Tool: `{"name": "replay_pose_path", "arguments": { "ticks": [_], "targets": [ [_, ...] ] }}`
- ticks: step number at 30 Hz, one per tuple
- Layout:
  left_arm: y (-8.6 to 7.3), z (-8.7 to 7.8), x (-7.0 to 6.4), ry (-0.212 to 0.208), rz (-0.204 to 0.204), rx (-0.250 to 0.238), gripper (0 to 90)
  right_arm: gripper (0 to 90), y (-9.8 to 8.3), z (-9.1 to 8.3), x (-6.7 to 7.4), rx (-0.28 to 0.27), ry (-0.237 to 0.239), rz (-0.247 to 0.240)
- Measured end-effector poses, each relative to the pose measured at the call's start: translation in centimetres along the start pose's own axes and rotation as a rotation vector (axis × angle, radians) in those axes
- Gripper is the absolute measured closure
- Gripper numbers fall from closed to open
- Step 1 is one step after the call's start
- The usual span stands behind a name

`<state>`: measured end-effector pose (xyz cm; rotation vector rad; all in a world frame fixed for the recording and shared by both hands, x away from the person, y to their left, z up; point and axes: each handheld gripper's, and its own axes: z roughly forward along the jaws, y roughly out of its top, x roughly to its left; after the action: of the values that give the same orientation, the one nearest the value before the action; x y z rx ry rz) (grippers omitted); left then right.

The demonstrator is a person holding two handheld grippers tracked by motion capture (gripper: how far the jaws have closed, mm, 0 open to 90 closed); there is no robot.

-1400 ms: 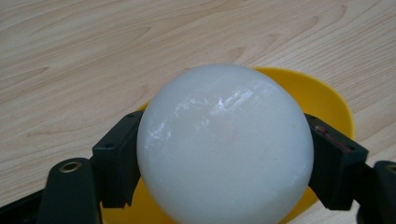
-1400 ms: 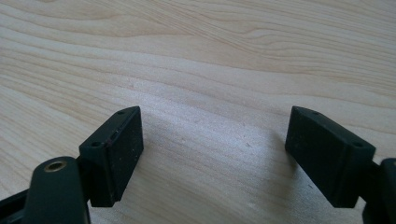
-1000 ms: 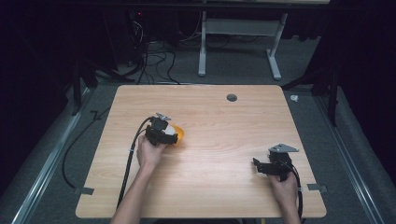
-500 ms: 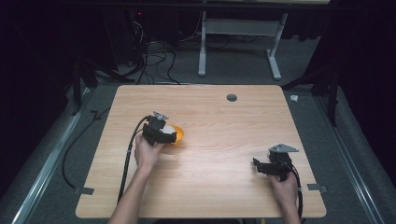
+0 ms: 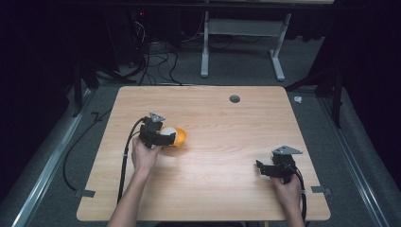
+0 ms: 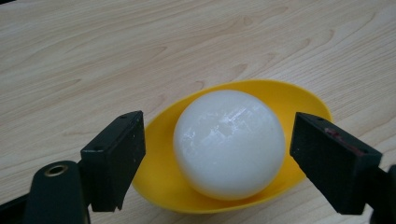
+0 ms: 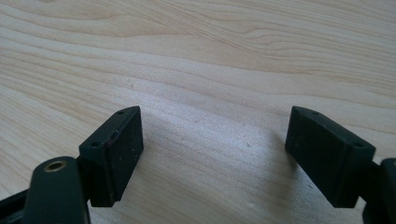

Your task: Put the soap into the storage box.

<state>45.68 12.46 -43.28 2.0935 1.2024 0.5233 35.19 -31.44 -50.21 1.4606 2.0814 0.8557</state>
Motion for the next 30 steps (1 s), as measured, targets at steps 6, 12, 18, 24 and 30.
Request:
{"name": "replay_pose_path", "arguments": {
  "ticks": [6, 12, 18, 24, 30],
  "targets": [
    [-0.2, -0.8, 0.2, 0.005, 0.004, -0.015, 19.4, 20.2, 0.0, 0.0, 0.0, 0.0, 0.0, 0.0],
    [-0.2, -1.6, 0.2, 0.004, 0.009, -0.04, 19.7, 20.2, 0.0, 0.0, 0.0, 0.0, 0.0, 0.0],
    [-0.2, -2.6, 0.4, 0.002, 0.009, -0.059, 20.0, 20.2, 0.0, 0.0, 0.0, -0.001, 0.0, 0.0],
    [-0.7, -3.5, 0.5, 0.002, 0.0, -0.078, 20.2, 20.3, 0.0, 0.0, 0.0, -0.001, 0.0, 0.0],
    [-0.8, -4.4, 0.5, 0.0, 0.01, -0.09, 20.1, 20.3, 0.0, 0.1, 0.0, -0.001, -0.001, 0.002]
  ]
}}
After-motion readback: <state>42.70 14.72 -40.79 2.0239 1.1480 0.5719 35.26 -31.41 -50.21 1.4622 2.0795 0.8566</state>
